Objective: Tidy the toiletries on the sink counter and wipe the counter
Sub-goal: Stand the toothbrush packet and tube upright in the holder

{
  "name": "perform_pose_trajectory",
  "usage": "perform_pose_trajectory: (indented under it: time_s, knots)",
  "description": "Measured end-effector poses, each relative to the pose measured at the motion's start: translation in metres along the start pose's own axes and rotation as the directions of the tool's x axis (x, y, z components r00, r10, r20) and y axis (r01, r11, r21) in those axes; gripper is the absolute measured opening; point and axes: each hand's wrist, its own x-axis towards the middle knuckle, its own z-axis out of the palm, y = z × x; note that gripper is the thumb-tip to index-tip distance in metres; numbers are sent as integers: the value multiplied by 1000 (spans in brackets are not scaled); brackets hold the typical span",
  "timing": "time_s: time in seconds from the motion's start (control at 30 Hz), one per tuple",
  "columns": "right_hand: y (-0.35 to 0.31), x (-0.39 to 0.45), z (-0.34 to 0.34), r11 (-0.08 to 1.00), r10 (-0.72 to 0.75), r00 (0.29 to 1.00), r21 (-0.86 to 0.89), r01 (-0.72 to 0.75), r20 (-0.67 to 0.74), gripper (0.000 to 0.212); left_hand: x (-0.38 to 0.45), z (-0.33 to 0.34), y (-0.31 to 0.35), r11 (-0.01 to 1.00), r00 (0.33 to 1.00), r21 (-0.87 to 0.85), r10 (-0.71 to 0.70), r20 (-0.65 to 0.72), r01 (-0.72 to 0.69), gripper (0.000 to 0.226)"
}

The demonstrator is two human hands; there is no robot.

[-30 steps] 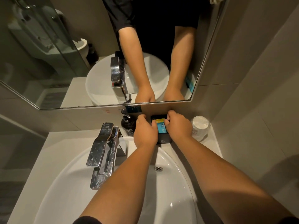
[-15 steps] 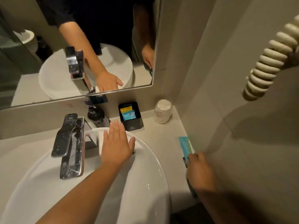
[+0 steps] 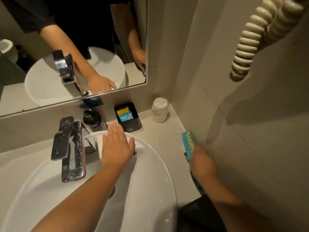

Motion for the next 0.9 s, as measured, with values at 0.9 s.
perform_pose_trajectory:
  time_s: [0.9]
  knots:
    - [-219,105,-44,693,-543,840,567,444,6,21,4,8,-2,999,999,-26,-31,-7,31,70]
